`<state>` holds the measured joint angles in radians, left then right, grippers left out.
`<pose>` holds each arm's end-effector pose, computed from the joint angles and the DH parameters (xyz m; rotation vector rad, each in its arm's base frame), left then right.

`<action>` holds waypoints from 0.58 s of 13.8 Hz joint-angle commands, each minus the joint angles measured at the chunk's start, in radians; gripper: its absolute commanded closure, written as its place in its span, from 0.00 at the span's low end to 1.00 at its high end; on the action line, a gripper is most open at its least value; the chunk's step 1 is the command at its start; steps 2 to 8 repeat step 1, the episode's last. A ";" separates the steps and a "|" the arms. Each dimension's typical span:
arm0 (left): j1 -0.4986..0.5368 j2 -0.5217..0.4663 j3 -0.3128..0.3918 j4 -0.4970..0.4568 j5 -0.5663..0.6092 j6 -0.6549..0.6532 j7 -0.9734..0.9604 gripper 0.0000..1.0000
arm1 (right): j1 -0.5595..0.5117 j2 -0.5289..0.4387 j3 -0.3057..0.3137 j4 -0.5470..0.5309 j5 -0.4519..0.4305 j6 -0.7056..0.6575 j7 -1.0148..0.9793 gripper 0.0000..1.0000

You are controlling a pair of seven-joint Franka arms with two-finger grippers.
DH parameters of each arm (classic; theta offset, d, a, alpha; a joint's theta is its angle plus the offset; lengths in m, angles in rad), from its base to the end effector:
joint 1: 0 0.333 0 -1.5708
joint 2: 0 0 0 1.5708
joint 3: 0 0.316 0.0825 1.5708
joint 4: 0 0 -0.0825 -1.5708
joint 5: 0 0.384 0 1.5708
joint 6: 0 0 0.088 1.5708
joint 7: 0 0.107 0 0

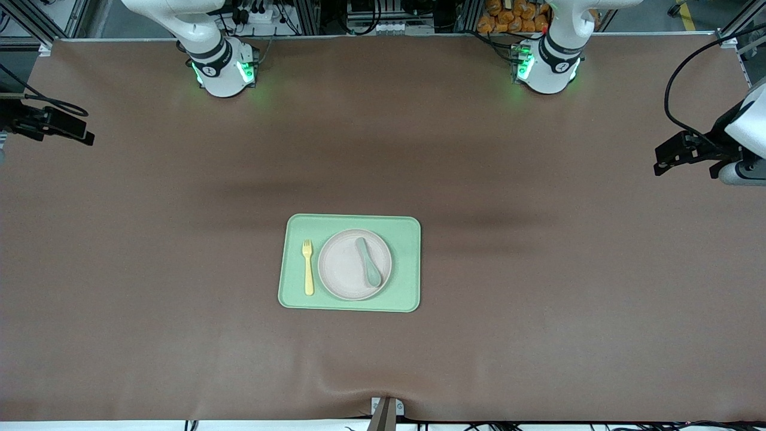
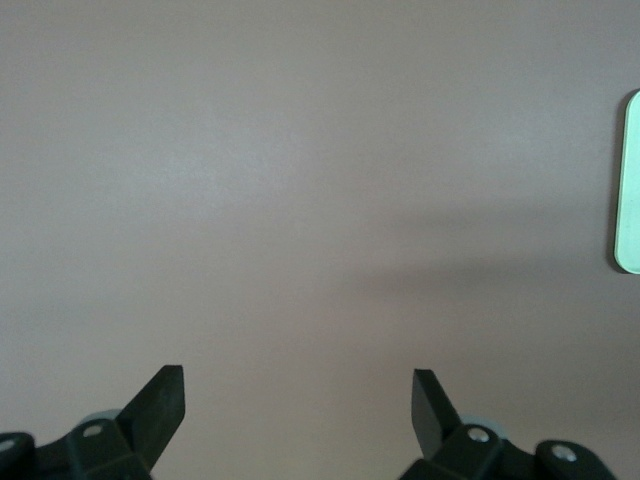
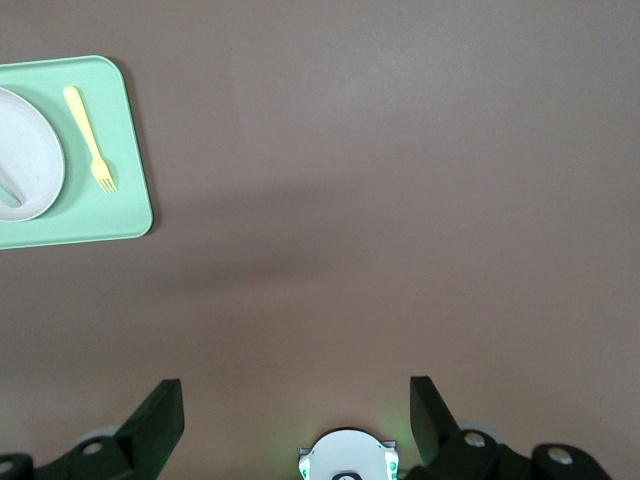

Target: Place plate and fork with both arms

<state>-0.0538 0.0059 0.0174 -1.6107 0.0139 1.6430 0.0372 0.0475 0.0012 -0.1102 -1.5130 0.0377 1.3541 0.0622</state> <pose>0.5622 -0.0191 0.6087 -3.1252 0.1163 -0.0413 0.5307 -0.0286 0.6334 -3.0888 0.1852 0.2482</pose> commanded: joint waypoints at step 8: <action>0.005 0.009 -0.001 0.020 -0.018 -0.012 0.001 0.00 | 0.000 0.005 0.003 0.024 -0.016 -0.016 0.007 0.00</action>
